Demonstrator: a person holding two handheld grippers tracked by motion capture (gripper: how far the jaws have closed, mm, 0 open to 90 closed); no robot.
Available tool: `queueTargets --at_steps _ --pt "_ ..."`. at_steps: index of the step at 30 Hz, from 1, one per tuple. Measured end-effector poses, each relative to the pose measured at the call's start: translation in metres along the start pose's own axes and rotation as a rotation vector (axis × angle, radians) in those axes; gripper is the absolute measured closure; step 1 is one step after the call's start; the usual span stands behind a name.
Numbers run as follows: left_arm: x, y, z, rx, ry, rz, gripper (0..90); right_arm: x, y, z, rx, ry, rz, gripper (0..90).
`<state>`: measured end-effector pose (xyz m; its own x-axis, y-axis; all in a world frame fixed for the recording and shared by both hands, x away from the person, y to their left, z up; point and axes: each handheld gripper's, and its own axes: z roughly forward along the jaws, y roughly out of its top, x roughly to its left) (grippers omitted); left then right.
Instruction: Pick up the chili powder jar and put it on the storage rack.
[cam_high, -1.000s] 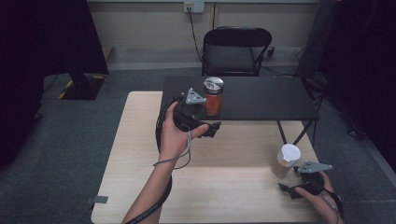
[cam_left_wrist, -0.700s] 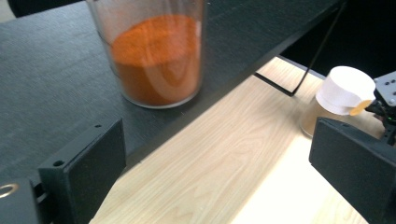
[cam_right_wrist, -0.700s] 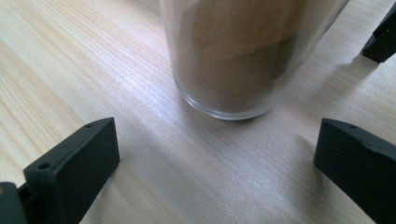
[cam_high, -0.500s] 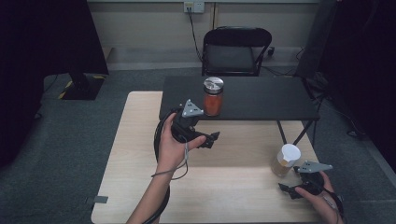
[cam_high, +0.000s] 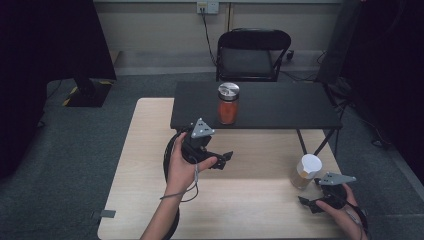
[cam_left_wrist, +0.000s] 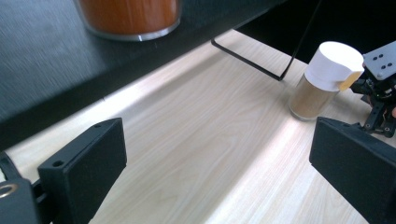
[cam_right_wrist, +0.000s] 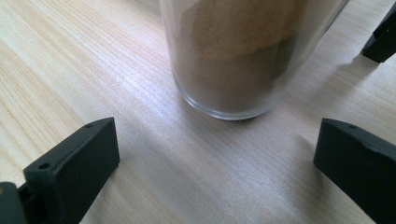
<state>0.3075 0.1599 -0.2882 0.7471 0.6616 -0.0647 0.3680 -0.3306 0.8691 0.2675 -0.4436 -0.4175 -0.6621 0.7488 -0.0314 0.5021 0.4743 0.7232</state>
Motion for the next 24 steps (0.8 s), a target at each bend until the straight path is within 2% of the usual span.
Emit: queueTargets --at_steps 3,10,13,24 --pt "0.002 -0.008 0.004 0.001 -0.008 -0.014 3.4 0.000 0.000 0.000 0.000 0.000 0.001 0.0" --pt "0.003 -0.025 0.011 0.004 0.001 -0.012 3.5 0.000 0.000 0.000 0.000 0.000 0.001 0.0" --pt "0.007 -0.032 0.014 0.010 -0.002 -0.030 3.5 0.000 0.000 0.000 0.000 0.000 0.001 0.0" --pt "0.007 -0.047 0.021 0.029 0.011 -0.040 3.5 0.000 0.000 0.000 0.000 0.000 0.001 0.0"
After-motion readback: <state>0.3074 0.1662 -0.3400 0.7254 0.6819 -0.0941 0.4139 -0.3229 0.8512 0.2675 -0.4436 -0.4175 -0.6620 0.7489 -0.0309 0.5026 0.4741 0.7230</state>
